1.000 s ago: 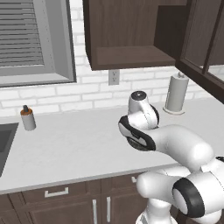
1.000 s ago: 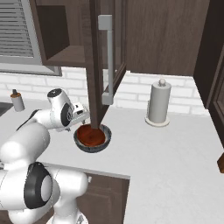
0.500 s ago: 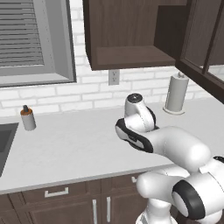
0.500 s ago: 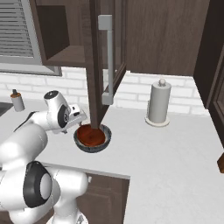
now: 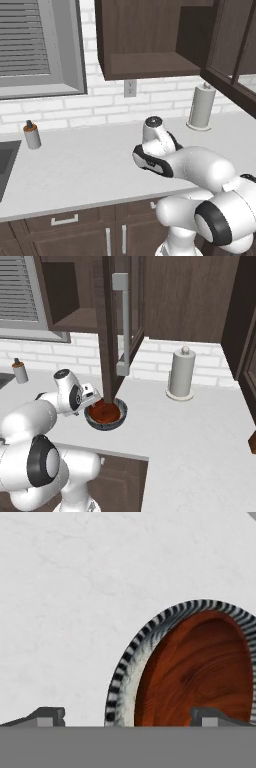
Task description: Pick up the bowls on the counter and stack them on top of one another in the open cabinet. Place the smaller bowl on top of the larger bowl.
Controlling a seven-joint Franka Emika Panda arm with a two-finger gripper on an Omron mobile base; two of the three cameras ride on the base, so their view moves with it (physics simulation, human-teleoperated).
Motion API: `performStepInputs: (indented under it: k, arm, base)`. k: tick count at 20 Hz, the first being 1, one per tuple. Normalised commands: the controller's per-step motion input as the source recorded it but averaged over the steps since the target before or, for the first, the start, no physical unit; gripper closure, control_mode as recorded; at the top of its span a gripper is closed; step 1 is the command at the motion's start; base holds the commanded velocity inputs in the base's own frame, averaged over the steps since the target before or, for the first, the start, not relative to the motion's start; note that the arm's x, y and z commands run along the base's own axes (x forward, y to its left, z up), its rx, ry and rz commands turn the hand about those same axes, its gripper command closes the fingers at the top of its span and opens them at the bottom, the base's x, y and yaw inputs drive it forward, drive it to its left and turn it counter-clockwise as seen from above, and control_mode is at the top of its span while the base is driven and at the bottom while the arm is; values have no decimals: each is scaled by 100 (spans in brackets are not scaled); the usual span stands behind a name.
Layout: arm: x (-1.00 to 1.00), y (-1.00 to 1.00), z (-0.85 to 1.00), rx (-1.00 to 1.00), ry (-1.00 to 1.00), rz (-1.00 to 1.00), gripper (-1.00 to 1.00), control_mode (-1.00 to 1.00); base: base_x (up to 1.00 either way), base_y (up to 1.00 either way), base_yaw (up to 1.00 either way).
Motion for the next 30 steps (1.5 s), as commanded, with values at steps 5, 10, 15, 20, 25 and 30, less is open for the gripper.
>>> performStepInputs:
  k: [5, 10, 15, 20, 25, 30]
  arm:
    - [0, -21, -28, 0, -7, -4, -100, -100]
    - [0, -19, -38, 0, -5, -2, -100, -100]
    - [4, -9, -37, 0, -1, 0, 100, -100]
    - [3, 0, -3, 0, 0, 0, 100, -100]
    - [-13, 23, 24, 0, 0, 15, 100, -100]
    - [-46, 20, 93, -1, 0, 17, 100, -100]
  base:
    - [0, 0, 0]
    - [0, 0, 0]
    - [0, 0, 0]
    - [0, 0, 0]
    - [0, 0, 0]
    - [0, 0, 0]
